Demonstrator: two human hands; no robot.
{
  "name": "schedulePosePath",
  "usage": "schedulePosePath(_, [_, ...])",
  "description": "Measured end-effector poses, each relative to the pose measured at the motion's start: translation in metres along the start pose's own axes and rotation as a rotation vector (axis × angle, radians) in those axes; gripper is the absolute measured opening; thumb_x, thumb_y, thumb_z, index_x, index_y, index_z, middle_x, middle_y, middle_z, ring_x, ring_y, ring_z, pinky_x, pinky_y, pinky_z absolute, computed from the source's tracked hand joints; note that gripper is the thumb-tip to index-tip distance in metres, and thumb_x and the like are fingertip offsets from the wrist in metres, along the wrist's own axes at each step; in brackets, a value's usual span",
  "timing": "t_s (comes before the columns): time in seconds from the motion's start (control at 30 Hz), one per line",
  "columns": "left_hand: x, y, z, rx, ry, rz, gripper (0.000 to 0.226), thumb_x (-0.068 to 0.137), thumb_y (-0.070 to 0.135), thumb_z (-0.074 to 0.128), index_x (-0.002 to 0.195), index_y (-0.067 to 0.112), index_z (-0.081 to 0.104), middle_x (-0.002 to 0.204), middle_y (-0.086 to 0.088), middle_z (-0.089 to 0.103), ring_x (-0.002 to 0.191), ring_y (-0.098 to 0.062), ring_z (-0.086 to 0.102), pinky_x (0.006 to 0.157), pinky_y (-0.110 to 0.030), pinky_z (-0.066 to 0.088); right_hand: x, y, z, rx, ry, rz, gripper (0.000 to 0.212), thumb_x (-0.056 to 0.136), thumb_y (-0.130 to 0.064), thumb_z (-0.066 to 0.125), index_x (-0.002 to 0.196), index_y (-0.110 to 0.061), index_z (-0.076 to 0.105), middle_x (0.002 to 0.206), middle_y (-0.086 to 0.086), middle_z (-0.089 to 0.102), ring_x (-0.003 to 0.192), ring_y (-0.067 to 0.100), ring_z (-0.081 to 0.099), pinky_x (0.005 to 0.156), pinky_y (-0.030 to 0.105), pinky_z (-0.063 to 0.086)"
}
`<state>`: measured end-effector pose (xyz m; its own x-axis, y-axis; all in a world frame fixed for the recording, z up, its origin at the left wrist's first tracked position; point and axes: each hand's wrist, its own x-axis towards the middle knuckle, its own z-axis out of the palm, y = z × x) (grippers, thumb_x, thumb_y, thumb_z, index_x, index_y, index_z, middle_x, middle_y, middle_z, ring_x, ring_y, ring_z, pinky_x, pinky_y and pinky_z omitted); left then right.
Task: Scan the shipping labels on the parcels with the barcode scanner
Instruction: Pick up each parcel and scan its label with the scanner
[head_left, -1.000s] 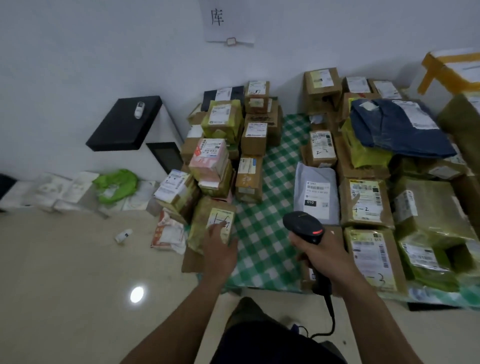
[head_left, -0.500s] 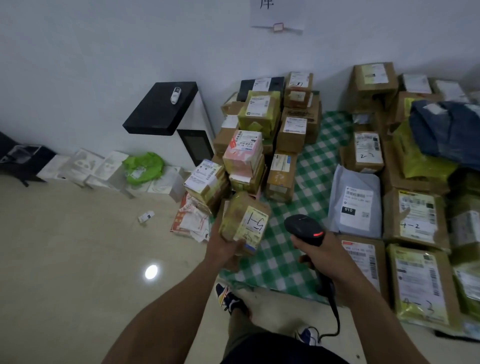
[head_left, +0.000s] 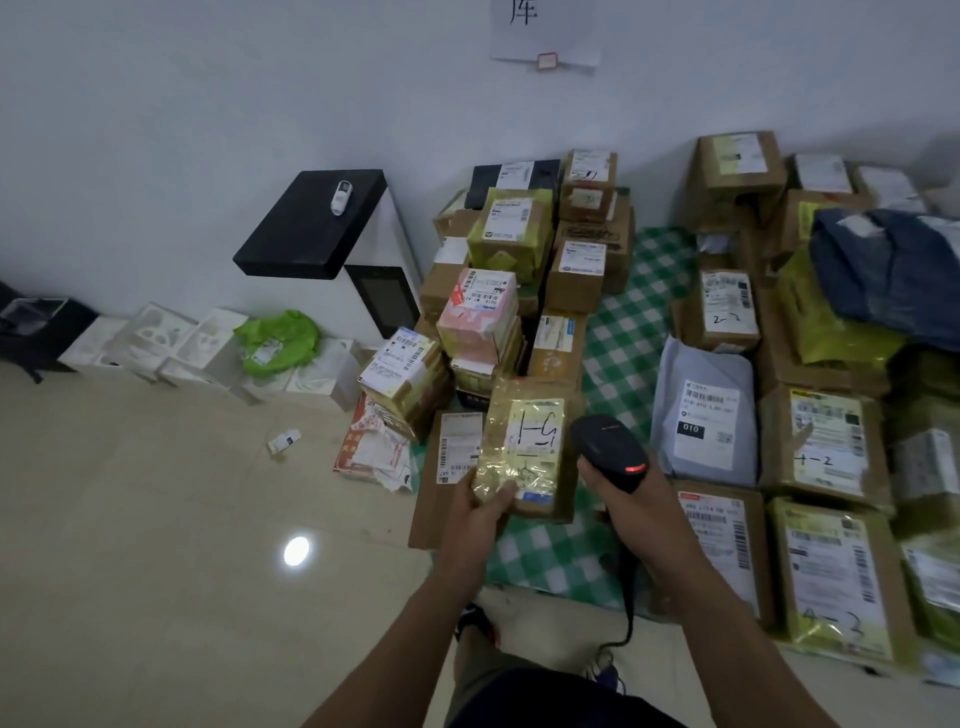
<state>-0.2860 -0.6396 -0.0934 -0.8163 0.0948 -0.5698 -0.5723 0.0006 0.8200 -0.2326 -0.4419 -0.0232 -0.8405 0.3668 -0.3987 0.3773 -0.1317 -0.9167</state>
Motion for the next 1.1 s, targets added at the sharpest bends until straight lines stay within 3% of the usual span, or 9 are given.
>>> schedulePosePath(0.1, [-0.020, 0.014, 0.023, -0.040, -0.070, 0.076, 0.074, 0.066, 0.048, 0.096, 0.130, 0.044, 0.059, 0.132, 0.003, 0.070, 0.117, -0.023, 0.070, 0.100, -0.048, 0.056, -0.002, -0.013, -0.009, 0.064, 0.042, -0.044, 0.040, 0.087, -0.034, 0.082, 0.118, -0.046, 0.061, 0.116, -0.021, 0.070, 0.108, 0.001, 0.064, 0.092, 0.035, 0.057])
schedulePosePath(0.17, [-0.026, 0.024, 0.031, -0.004, -0.121, 0.147, 0.073, 0.067, 0.039, 0.096, 0.129, 0.049, 0.058, 0.129, 0.005, 0.072, 0.119, -0.021, 0.069, 0.102, -0.047, 0.055, -0.005, -0.022, -0.018, 0.087, 0.042, -0.084, 0.041, 0.084, -0.025, 0.086, 0.113, -0.044, 0.064, 0.105, -0.025, 0.073, 0.100, -0.006, 0.067, 0.087, 0.026, 0.054])
schedulePosePath(0.3, [-0.032, 0.043, 0.037, 0.045, -0.221, 0.199, 0.105, 0.062, 0.033, 0.099, 0.149, 0.050, 0.042, 0.137, 0.007, 0.067, 0.124, -0.018, 0.066, 0.103, -0.047, 0.055, -0.006, -0.026, -0.036, 0.105, 0.028, -0.109, 0.060, 0.073, -0.005, 0.092, 0.123, -0.026, 0.066, 0.108, -0.011, 0.079, 0.101, 0.005, 0.074, 0.082, 0.026, 0.060])
schedulePosePath(0.43, [-0.040, 0.061, 0.042, 0.061, -0.296, 0.200, 0.082, 0.073, 0.041, 0.089, 0.139, 0.057, 0.044, 0.138, 0.005, 0.065, 0.121, -0.010, 0.067, 0.100, -0.039, 0.057, -0.009, -0.029, -0.049, 0.180, 0.020, -0.116, 0.057, 0.078, 0.003, 0.085, 0.127, -0.020, 0.067, 0.108, -0.004, 0.080, 0.099, 0.012, 0.076, 0.074, 0.023, 0.060])
schedulePosePath(0.53, [-0.043, 0.072, 0.041, 0.160, -0.307, 0.248, 0.072, 0.088, 0.039, 0.075, 0.147, 0.053, 0.035, 0.138, 0.012, 0.062, 0.114, 0.008, 0.064, 0.090, -0.017, 0.055, -0.012, -0.031, -0.056, 0.244, 0.019, -0.116, 0.055, 0.081, 0.001, 0.082, 0.131, -0.017, 0.067, 0.113, 0.001, 0.079, 0.105, 0.020, 0.076, 0.081, 0.035, 0.059])
schedulePosePath(0.67, [-0.043, 0.082, 0.041, 0.168, -0.278, 0.322, 0.074, 0.089, 0.024, 0.078, 0.147, 0.050, 0.041, 0.126, 0.016, 0.070, 0.115, 0.000, 0.066, 0.092, -0.029, 0.058, -0.013, -0.033, -0.060, 0.286, -0.008, -0.094, 0.062, 0.075, -0.011, 0.084, 0.134, -0.015, 0.065, 0.121, 0.004, 0.077, 0.111, 0.026, 0.074, 0.090, 0.047, 0.058])
schedulePosePath(0.77, [-0.043, 0.093, 0.040, 0.124, -0.247, 0.364, 0.073, 0.086, 0.018, 0.078, 0.147, 0.045, 0.047, 0.122, 0.011, 0.073, 0.116, -0.010, 0.069, 0.098, -0.039, 0.058, -0.015, -0.035, -0.056, 0.229, 0.066, -0.093, 0.053, 0.083, -0.017, 0.085, 0.131, -0.027, 0.067, 0.118, -0.006, 0.077, 0.112, 0.017, 0.072, 0.088, 0.044, 0.059])
schedulePosePath(0.93, [-0.038, 0.117, 0.037, 0.165, -0.181, 0.447, 0.079, 0.089, 0.011, 0.075, 0.153, 0.041, 0.040, 0.126, 0.015, 0.065, 0.100, 0.013, 0.066, 0.076, -0.011, 0.054, -0.021, -0.041, -0.051, 0.182, 0.088, -0.086, 0.045, 0.090, -0.023, 0.081, 0.128, -0.039, 0.063, 0.118, -0.009, 0.075, 0.100, 0.013, 0.076, 0.084, 0.040, 0.059])
schedulePosePath(1.1, [-0.023, 0.122, 0.032, 0.262, -0.042, 0.569, 0.098, 0.087, 0.017, 0.081, 0.160, 0.047, 0.023, 0.151, 0.009, 0.054, 0.133, -0.008, 0.055, 0.105, -0.030, 0.050, -0.028, -0.050, -0.050, 0.099, -0.002, -0.071, 0.043, 0.092, -0.022, 0.078, 0.129, -0.033, 0.060, 0.108, -0.004, 0.079, 0.084, 0.017, 0.079, 0.079, 0.037, 0.055])
